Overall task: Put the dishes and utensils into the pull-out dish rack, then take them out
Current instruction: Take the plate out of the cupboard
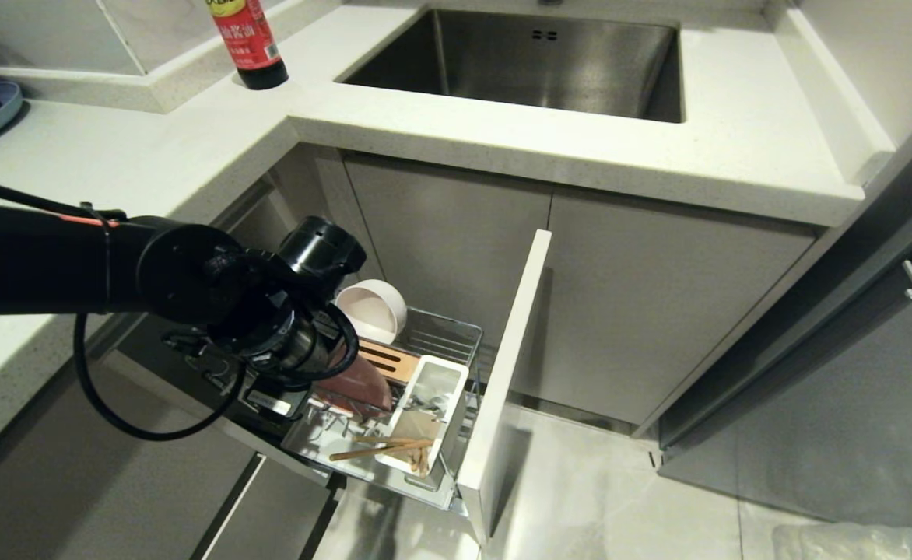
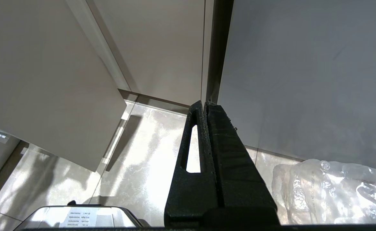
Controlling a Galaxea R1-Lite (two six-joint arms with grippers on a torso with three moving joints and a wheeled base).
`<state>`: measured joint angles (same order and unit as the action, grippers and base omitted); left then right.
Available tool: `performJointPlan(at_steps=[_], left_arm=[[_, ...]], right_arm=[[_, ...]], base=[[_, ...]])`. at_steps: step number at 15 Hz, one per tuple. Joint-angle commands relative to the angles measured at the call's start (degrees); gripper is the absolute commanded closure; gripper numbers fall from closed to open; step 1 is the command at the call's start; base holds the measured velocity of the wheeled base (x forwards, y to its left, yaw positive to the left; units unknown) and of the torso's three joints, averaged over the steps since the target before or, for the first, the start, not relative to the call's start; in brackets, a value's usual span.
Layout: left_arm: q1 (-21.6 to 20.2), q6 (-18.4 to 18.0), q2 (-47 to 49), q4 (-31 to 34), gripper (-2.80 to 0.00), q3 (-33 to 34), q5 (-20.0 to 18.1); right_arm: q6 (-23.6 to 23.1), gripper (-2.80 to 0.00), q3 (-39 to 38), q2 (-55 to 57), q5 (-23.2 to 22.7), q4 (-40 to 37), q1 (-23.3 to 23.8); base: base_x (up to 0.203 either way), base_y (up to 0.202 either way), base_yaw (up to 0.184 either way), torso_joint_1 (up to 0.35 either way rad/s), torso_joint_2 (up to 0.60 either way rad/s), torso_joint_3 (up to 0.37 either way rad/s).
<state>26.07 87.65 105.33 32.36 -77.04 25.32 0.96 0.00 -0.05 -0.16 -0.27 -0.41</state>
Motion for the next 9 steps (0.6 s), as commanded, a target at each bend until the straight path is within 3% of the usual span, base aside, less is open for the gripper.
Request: performJointPlan(at_steps=[1, 9], left_arm=[[-0.4, 0.2, 1.2, -0.1, -2.80, 0.0, 0.2], [-1.4, -1.2, 3.8, -2.2, -2.80, -2.0, -1.5]], right_arm=[[0.0, 0.00, 0.0, 0.0, 0.0, 0.0, 0.0], [0.0, 0.00, 0.0, 0.0, 0.0, 0.0, 0.0]], base=[[0.000, 0.000, 0.000, 0.000, 0.00, 0.000], [0.000, 0.000, 0.000, 0.000, 0.00, 0.000]])
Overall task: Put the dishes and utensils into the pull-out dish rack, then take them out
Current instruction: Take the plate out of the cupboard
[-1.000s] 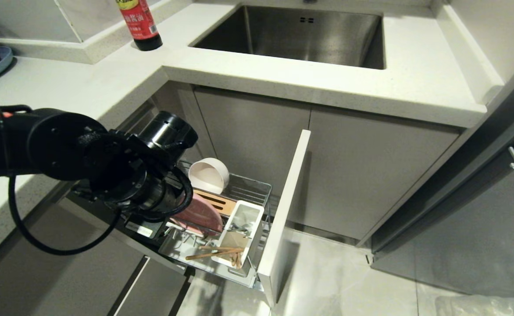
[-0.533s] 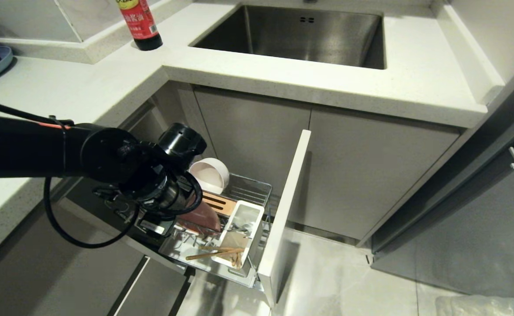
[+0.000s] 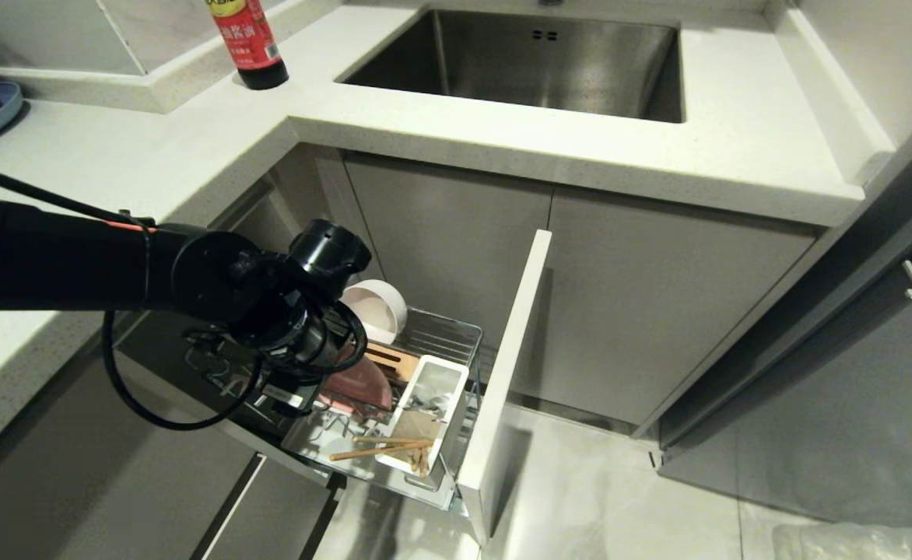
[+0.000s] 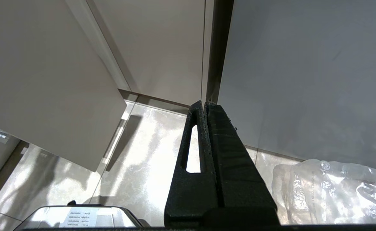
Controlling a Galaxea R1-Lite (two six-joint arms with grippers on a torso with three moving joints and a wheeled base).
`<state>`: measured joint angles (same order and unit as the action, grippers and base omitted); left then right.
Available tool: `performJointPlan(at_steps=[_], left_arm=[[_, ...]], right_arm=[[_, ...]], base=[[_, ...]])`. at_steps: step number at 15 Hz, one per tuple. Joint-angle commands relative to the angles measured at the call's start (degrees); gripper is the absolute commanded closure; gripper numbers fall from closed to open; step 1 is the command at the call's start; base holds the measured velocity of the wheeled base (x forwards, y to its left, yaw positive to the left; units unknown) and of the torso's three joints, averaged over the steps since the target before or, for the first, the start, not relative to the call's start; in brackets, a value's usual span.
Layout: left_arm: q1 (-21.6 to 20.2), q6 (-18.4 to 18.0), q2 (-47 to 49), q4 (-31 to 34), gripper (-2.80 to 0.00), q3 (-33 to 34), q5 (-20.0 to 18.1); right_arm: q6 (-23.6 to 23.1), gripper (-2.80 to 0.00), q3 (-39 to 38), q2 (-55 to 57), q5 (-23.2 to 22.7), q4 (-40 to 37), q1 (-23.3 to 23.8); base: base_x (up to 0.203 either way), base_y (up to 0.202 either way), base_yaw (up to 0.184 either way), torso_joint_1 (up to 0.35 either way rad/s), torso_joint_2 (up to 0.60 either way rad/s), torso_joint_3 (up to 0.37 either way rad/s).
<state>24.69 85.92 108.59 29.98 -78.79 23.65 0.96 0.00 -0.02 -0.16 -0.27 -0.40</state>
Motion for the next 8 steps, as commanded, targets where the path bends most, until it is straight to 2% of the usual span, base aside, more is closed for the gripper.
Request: performJointPlan(at_steps=[1, 2, 3, 8], left_arm=[[0.0, 0.5, 0.8, 0.2, -2.80, -0.5, 0.2], [0.0, 0.5, 1.0, 0.2, -2.80, -0.6, 0.2], [-0.1, 0.4, 1.4, 0.1, 0.00, -0.7, 0.1], [-1.0, -0.7, 2.1, -1.5, 0.00, -1.0, 0.1]], right_arm=[[0.0, 0.00, 0.0, -0.1, 0.0, 0.0, 0.0], [0.0, 0.00, 0.0, 0.0, 0.0, 0.0, 0.0], [0.0, 0.00, 0.0, -0.1, 0.0, 0.0, 0.0], [0.0, 0.00, 0.1, -0.1, 0.0, 0.0, 0.0]], base=[[0.000, 0.000, 0.000, 0.000, 0.00, 0.000], [0.000, 0.000, 0.000, 0.000, 0.00, 0.000], [0.000, 0.000, 0.000, 0.000, 0.00, 0.000], [0.000, 0.000, 0.000, 0.000, 0.00, 0.000]])
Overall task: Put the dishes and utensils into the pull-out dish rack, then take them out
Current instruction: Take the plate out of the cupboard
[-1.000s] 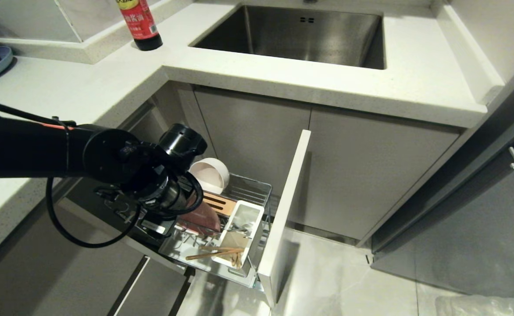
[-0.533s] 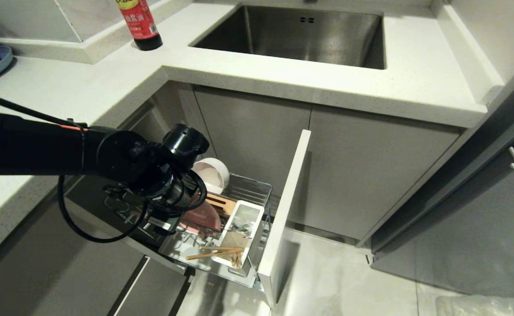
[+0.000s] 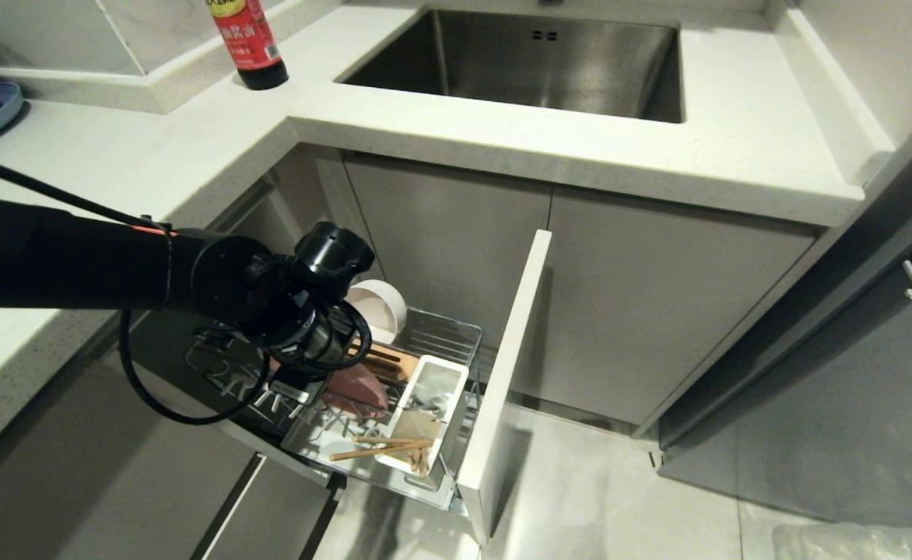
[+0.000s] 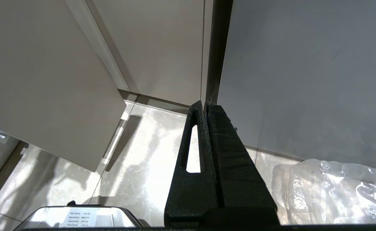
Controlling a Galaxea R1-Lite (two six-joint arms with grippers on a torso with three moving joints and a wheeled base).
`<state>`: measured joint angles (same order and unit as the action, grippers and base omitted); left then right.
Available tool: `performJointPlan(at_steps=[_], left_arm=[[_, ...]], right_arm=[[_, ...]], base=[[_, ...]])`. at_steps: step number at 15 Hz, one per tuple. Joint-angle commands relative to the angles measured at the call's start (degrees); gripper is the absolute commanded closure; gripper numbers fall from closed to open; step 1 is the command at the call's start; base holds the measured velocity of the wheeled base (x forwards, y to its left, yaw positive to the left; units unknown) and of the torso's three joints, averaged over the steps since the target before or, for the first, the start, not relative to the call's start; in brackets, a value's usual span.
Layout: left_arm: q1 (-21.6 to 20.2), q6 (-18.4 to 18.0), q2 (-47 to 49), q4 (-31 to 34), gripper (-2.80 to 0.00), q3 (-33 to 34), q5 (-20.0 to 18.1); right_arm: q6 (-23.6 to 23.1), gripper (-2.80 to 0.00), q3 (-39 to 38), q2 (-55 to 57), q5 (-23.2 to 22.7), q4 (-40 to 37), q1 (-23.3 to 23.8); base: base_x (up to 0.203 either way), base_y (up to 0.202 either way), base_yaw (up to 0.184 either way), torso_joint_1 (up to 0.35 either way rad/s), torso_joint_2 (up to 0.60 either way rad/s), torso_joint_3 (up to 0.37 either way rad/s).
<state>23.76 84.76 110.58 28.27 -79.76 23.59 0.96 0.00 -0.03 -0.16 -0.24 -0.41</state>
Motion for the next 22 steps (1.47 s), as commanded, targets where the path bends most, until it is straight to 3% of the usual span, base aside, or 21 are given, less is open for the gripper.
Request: performJointPlan(at_steps=[1, 11, 15, 18, 22], left_arm=[[0.0, 0.5, -0.1, 0.1, 0.00, -0.1, 0.1], [1.4, 0.0, -8.6, 0.6, 0.00, -1.6, 0.8], [4.2, -2.7, -15.6, 0.6, 0.00, -2.0, 0.8], [8.3, -6.0, -20.5, 1.5, 0.00, -4.7, 0.5], [16.7, -11.0, -25.1, 8.2, 0.00, -13.8, 0.6]], right_arm=[[0.0, 0.00, 0.0, 0.0, 0.0, 0.0, 0.0], [0.0, 0.00, 0.0, 0.0, 0.0, 0.0, 0.0], [0.0, 0.00, 0.0, 0.0, 0.0, 0.0, 0.0], [0.0, 0.00, 0.0, 0.0, 0.0, 0.0, 0.0], [0.0, 0.00, 0.0, -0.1, 0.0, 0.0, 0.0]], base=[[0.000, 0.000, 0.000, 0.000, 0.00, 0.000], [0.000, 0.000, 0.000, 0.000, 0.00, 0.000], [0.000, 0.000, 0.000, 0.000, 0.00, 0.000], [0.000, 0.000, 0.000, 0.000, 0.00, 0.000], [0.000, 0.000, 0.000, 0.000, 0.00, 0.000]])
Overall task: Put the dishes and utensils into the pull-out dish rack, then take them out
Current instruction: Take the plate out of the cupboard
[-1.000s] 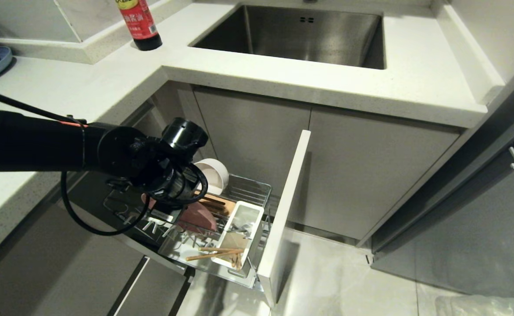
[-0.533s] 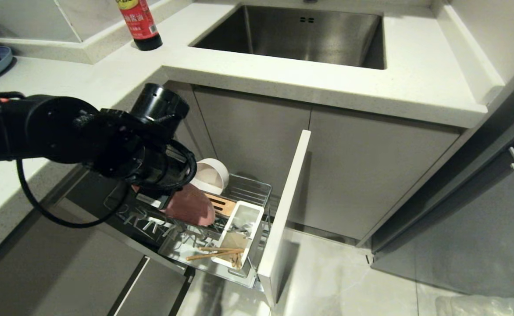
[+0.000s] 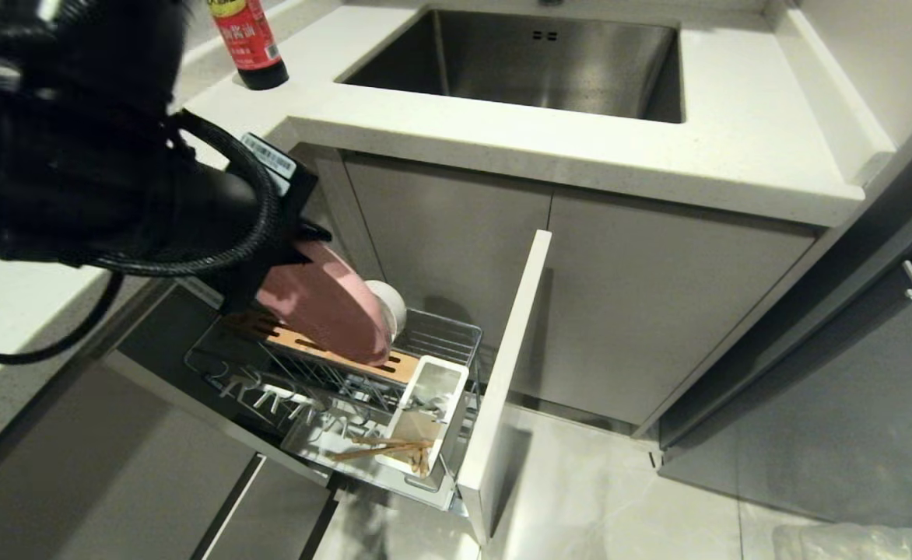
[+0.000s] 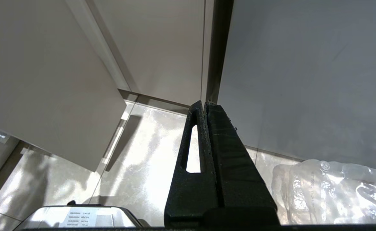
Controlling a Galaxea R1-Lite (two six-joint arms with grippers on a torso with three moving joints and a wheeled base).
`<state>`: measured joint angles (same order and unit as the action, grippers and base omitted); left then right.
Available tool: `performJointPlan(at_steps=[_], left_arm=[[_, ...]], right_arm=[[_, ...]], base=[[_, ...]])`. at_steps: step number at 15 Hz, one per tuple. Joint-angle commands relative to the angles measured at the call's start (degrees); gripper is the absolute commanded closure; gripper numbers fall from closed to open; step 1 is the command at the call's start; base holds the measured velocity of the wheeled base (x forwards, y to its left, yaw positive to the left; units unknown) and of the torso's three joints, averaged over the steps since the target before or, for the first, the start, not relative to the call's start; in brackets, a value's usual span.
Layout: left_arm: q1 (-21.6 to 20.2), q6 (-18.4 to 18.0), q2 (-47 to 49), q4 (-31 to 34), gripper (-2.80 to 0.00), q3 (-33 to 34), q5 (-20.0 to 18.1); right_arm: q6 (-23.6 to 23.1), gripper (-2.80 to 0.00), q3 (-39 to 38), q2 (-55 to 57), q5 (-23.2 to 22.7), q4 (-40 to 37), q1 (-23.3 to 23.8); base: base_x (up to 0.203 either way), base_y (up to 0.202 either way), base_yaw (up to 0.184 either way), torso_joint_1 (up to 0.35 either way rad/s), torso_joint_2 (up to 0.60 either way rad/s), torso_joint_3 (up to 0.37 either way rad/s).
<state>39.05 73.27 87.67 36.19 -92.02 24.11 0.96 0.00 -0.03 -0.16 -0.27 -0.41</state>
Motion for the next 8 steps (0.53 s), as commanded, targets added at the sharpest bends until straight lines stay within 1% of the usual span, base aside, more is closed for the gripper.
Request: performJointPlan(at_steps=[1, 2, 3, 4, 5, 6, 7, 8], left_arm=[[3.6, -0.8, -3.0, 2.4, 0.00, -4.6, 0.5], [5.4, -2.3, -3.7, 4.3, 0.00, -7.6, 1.4], [6.9, -4.8, -4.1, 6.1, 0.00, -11.0, 3.3], [7.9, -7.7, -4.4, 7.8, 0.00, -14.1, 5.6], [8.5, -11.8, -4.5, 9.4, 0.00, -17.6, 8.7], [8.7, -18.6, -4.8, 10.1, 0.00, -19.4, 12.3], [8.9, -25.1, -5.5, 10.5, 0.00, -19.7, 15.8], [8.6, -30.8, -6.1, 10.7, 0.00, -19.9, 19.9]], right_arm=[[0.0, 0.00, 0.0, 0.0, 0.0, 0.0, 0.0], [0.0, 0.00, 0.0, 0.0, 0.0, 0.0, 0.0], [0.0, 0.00, 0.0, 0.0, 0.0, 0.0, 0.0], [0.0, 0.00, 0.0, -0.1, 0.0, 0.0, 0.0], [0.0, 0.00, 0.0, 0.0, 0.0, 0.0, 0.0], [0.0, 0.00, 0.0, -0.1, 0.0, 0.0, 0.0], [0.0, 0.00, 0.1, -0.1, 0.0, 0.0, 0.0], [0.0, 0.00, 0.0, -0.1, 0.0, 0.0, 0.0]], base=[[0.000, 0.000, 0.000, 0.000, 0.00, 0.000], [0.000, 0.000, 0.000, 0.000, 0.00, 0.000], [0.000, 0.000, 0.000, 0.000, 0.00, 0.000], [0.000, 0.000, 0.000, 0.000, 0.00, 0.000], [0.000, 0.000, 0.000, 0.000, 0.00, 0.000], [0.000, 0.000, 0.000, 0.000, 0.00, 0.000], [0.000, 0.000, 0.000, 0.000, 0.00, 0.000], [0.000, 0.000, 0.000, 0.000, 0.00, 0.000]])
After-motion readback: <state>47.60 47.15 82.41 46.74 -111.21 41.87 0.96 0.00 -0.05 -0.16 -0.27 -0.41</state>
